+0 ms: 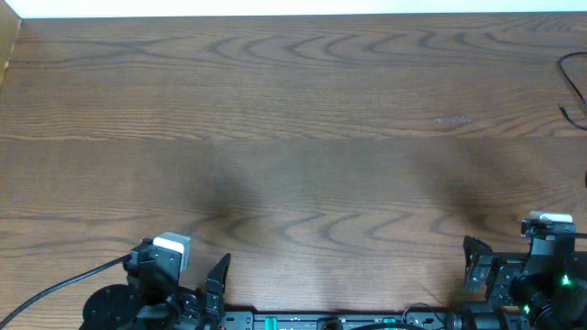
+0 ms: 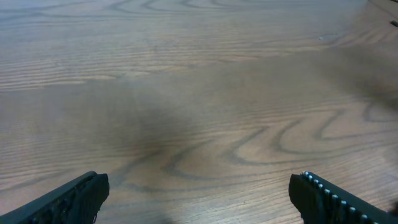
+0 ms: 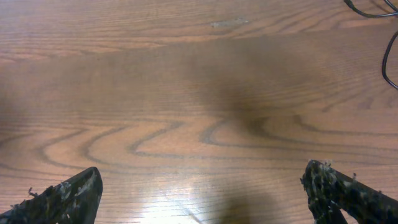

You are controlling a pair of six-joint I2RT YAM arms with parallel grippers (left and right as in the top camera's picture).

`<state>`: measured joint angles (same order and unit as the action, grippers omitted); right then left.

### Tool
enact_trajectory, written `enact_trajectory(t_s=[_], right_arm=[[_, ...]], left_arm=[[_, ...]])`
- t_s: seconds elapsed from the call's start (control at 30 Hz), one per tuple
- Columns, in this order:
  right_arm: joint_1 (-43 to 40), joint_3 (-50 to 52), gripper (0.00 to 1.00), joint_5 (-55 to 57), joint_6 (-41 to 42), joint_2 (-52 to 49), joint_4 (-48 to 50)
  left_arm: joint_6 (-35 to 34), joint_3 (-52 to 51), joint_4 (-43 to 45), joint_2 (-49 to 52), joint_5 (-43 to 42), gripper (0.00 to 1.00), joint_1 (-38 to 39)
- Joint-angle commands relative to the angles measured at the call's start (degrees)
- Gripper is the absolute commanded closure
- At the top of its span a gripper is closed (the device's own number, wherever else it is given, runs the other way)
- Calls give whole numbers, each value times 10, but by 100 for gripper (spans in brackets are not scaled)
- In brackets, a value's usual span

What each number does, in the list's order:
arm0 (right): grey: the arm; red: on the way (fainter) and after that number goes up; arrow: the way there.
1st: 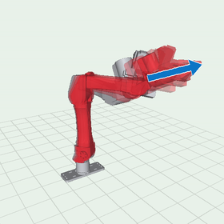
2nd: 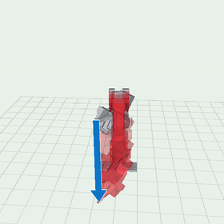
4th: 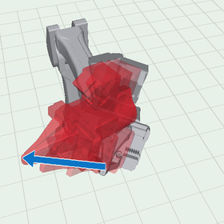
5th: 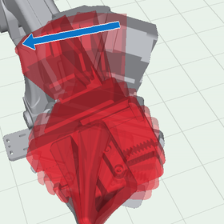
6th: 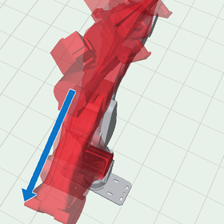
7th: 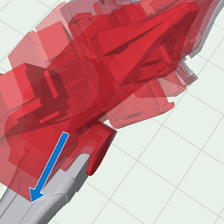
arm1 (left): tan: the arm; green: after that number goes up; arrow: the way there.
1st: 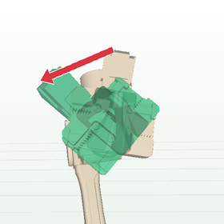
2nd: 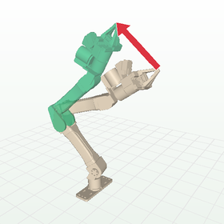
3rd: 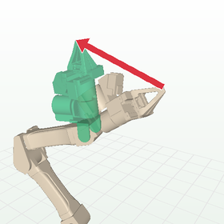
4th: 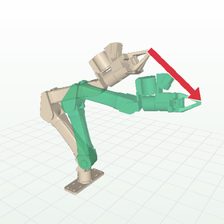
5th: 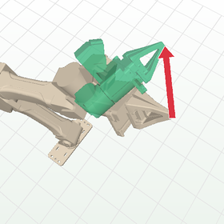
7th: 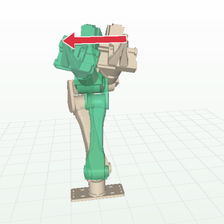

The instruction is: Untangle cables

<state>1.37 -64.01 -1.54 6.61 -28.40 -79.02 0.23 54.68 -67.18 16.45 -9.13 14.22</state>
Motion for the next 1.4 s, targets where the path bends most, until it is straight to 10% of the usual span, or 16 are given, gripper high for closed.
enact_trajectory(t_s=[0.0, 0.87, 1.37], right_arm=[[3, 1, 1, -1, 6, 4, -1], [3, 1, 1, -1, 6, 4, -1], [3, 1, 1, -1, 6, 4, -1]], left_arm=[[2, -1, -3, -7, -3, 2, -29], [2, -165, 125, -163, -3, 2, -81], [2, -395, 451, -163, 8, 2, -81]])
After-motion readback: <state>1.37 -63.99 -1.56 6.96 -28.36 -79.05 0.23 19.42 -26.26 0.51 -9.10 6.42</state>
